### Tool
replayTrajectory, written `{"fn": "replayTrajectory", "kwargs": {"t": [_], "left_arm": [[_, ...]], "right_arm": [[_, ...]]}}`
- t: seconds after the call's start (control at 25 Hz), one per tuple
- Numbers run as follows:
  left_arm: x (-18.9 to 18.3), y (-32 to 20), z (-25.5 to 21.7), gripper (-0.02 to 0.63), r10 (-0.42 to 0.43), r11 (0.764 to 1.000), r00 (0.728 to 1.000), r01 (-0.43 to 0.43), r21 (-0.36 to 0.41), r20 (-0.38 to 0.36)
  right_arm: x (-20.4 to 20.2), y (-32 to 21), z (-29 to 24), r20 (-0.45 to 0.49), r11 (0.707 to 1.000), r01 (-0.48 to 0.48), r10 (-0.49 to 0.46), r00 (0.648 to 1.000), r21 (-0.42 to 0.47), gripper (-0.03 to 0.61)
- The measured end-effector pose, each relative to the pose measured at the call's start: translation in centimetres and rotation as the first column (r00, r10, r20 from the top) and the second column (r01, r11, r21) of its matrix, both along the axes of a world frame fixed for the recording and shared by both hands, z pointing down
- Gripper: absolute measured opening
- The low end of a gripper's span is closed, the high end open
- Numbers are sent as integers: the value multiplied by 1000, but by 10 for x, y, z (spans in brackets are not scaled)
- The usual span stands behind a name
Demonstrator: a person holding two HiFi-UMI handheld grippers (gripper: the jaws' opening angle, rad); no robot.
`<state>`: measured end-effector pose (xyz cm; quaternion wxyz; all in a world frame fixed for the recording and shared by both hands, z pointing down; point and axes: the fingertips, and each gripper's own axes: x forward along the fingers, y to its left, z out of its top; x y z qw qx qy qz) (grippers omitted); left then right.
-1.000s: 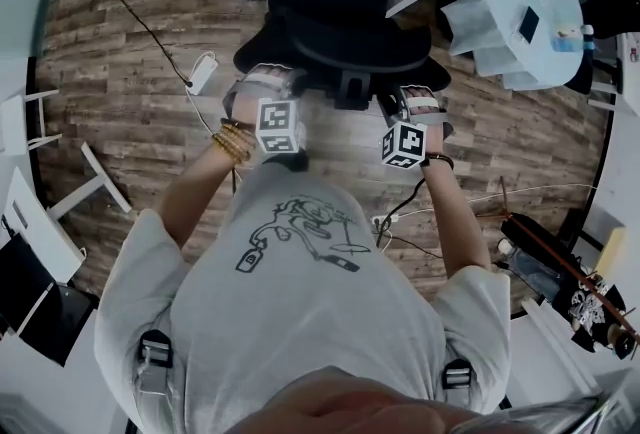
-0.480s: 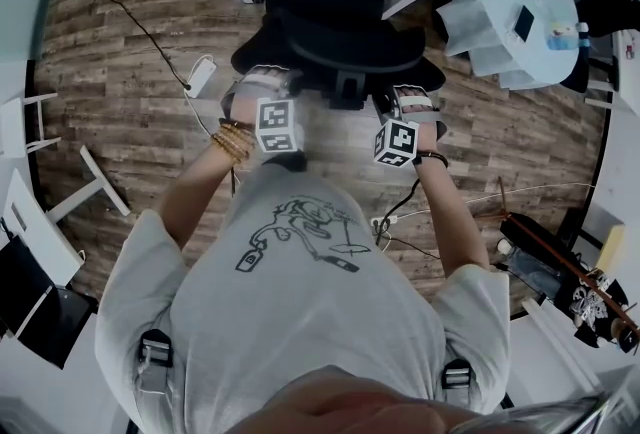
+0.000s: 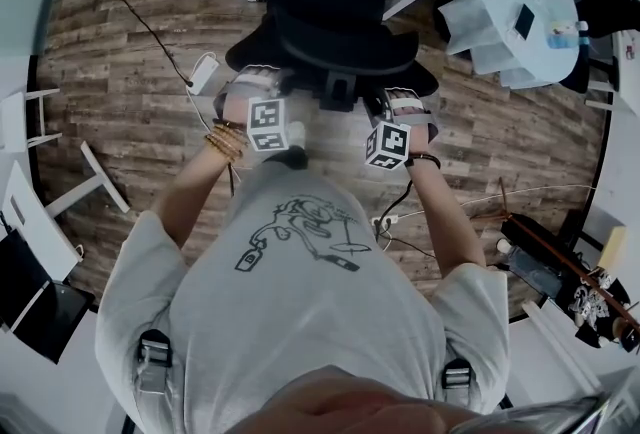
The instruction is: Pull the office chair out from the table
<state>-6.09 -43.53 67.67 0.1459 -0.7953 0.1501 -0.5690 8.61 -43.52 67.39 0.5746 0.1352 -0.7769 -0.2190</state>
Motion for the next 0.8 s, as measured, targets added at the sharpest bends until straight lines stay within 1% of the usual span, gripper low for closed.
{"fn": "replayTrajectory", "kwargs": {"t": [0.12,0.36,0.56,0.8], "left_arm": [[0,17,0,100,-6,1000,1000,6,4,3],[6,27,1,100,-5,1000,1000,5,-3,-6],[15,51,0,100,6,1000,1000,-6,-11,-12],[23,93,1,100,11,1000,1000,-11,-13,-7]], "right_arm": [[1,17,0,1,1000,-3,3,1000,-5,94],[5,24,2,-5,999,-27,27,1000,-24,95],[14,45,0,-17,999,-19,19,1000,-38,95],[23,87,0,-5,999,-24,24,1000,-44,97]]}}
